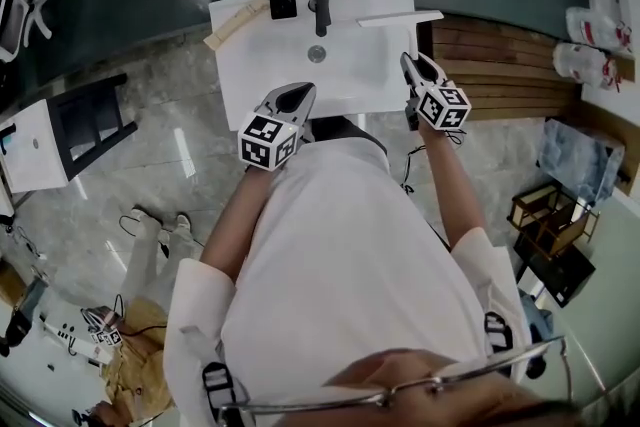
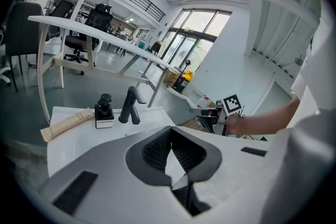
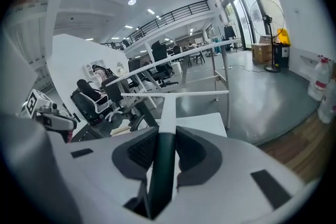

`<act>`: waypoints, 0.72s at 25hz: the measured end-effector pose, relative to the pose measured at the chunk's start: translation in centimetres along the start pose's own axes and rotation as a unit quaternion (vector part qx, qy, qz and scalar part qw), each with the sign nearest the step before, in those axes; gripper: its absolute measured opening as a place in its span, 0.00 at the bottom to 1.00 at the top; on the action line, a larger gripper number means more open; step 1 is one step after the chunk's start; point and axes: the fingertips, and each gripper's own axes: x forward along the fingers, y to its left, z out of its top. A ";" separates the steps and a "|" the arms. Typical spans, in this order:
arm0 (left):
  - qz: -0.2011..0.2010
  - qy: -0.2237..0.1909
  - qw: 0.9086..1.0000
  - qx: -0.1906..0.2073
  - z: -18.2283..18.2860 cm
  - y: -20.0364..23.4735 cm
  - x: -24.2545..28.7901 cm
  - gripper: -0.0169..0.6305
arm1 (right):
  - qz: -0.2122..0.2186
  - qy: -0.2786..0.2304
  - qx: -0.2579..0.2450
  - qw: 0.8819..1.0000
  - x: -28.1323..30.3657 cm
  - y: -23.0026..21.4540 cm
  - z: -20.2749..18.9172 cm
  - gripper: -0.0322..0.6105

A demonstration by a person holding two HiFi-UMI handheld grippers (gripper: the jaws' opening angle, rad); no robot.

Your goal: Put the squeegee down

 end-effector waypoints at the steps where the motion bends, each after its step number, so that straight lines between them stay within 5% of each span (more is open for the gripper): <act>1: 0.002 0.000 1.000 -0.002 0.0 0.3 -0.1 0.03 | -0.002 0.007 -0.007 1.000 0.5 -0.2 -0.2 0.20; 18: 0.041 -0.007 0.998 -0.039 0.5 2.3 0.6 0.03 | -0.012 0.112 -0.098 0.989 8.0 -4.8 -3.6 0.20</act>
